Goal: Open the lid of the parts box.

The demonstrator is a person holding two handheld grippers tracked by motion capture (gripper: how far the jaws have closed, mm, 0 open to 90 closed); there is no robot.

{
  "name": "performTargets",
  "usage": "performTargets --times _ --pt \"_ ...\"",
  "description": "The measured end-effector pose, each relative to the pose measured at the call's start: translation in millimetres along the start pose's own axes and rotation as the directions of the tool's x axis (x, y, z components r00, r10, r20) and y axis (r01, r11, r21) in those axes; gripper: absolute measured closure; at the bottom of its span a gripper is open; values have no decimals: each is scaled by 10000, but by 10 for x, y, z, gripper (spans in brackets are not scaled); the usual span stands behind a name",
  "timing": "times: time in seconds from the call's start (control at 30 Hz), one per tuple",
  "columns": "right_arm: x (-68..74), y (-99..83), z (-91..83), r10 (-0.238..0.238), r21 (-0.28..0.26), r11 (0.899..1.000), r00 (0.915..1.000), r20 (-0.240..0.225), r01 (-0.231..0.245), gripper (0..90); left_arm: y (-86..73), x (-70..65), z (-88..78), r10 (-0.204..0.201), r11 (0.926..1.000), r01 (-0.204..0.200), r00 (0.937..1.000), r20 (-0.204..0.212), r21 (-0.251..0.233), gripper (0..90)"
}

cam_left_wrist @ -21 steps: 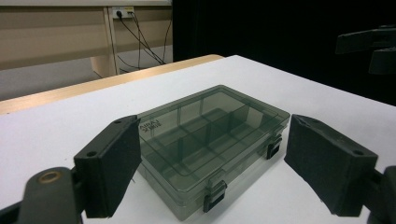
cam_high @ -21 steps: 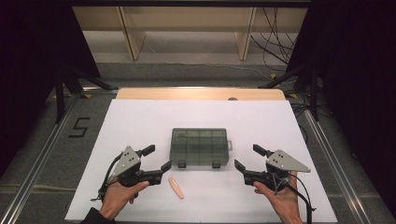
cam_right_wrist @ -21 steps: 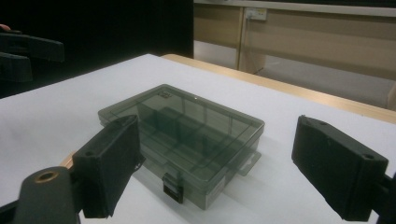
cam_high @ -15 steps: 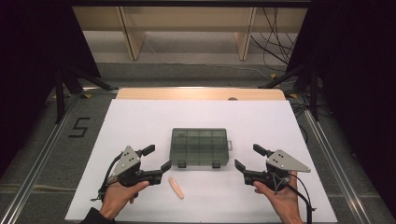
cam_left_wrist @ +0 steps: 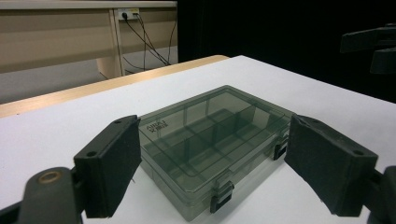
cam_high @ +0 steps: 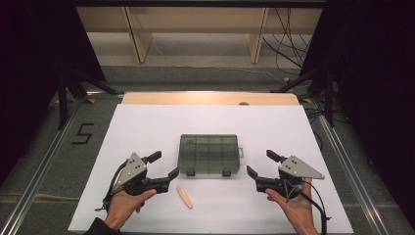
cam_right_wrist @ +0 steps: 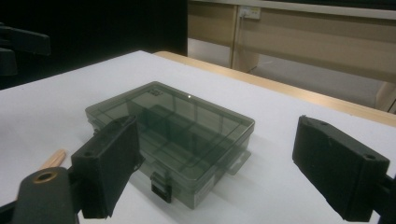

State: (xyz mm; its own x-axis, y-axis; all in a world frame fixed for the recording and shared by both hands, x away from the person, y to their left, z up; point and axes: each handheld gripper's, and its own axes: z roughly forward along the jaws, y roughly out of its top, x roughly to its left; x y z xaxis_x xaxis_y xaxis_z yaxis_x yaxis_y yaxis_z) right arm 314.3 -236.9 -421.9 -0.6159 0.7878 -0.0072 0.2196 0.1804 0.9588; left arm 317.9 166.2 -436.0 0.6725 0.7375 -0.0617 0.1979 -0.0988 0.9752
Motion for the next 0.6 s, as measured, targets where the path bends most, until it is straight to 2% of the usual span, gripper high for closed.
performTargets --times 0.03,0.1,0.23,0.27,0.33,0.37,0.4,0.57,0.6 --pt "-9 6 -1 -1 124 9999 10000 33 0 156 -1 0 0 -4 10000 4 10000 -4 14 173" --pt "-25 17 24 14 -42 10000 10000 53 -14 155 -2 3 2 -3 10000 2 10000 14 29 185" --pt "-75 54 56 -258 80 9996 9992 313 255 155 -9 12 15 -41 10000 40 10000 58 40 225" --pt "-89 60 69 -342 153 9993 9987 373 336 155 -7 20 12 66 9999 -66 10000 15 137 236" --pt "-115 69 93 -546 267 9982 9974 472 534 157 -12 27 20 -24 9998 25 10000 -34 195 255" --pt "-128 71 109 -643 263 9977 9965 538 630 159 -17 41 35 27 10000 -27 10000 13 92 268" --pt "-141 74 119 -682 344 9972 9962 540 664 164 -18 46 34 11 9998 -9 10000 -84 218 276" --pt "-229 65 199 -885 630 9943 9952 421 857 256 -39 101 78 63 9987 -59 9999 -97 506 354" --pt "-253 60 217 -906 740 9933 9955 263 885 287 -46 110 88 46 9981 -43 10000 -57 609 380"
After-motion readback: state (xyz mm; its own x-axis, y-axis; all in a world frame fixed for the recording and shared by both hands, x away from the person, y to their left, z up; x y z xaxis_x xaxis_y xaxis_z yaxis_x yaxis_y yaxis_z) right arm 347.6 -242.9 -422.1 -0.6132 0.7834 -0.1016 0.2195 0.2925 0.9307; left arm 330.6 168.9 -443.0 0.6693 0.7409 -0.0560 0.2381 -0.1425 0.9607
